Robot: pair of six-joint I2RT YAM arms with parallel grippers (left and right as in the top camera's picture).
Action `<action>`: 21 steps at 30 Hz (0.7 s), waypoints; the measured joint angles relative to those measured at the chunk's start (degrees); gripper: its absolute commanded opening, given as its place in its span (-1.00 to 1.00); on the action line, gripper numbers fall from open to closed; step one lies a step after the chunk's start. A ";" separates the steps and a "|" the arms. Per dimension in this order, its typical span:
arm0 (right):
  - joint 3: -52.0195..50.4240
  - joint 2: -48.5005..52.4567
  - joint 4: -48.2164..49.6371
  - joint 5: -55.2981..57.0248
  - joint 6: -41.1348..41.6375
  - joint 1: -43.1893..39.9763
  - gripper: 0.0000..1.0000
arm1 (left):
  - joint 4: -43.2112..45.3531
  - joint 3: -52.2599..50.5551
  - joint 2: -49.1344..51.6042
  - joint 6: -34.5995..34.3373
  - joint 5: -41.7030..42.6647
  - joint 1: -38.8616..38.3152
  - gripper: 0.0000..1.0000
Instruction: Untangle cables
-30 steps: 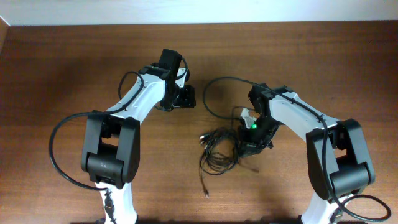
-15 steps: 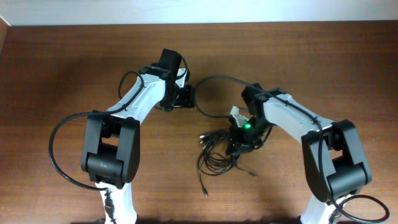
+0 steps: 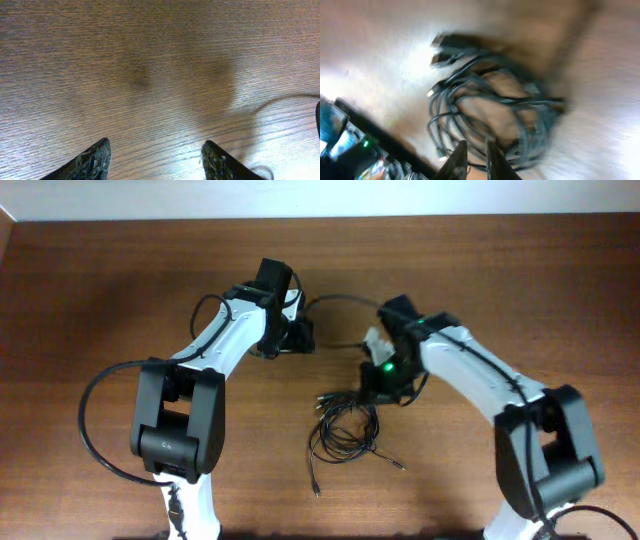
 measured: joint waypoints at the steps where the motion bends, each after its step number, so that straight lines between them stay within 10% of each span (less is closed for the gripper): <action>1: 0.04 -0.33 -0.17 2.12 0.07 -1.27 -0.54 | 0.00 0.00 0.00 0.00 0.00 0.02 0.19; 21: -11.37 -0.50 15.67 12.37 0.02 0.83 -0.63 | 0.00 0.00 0.00 0.00 -0.02 0.02 0.20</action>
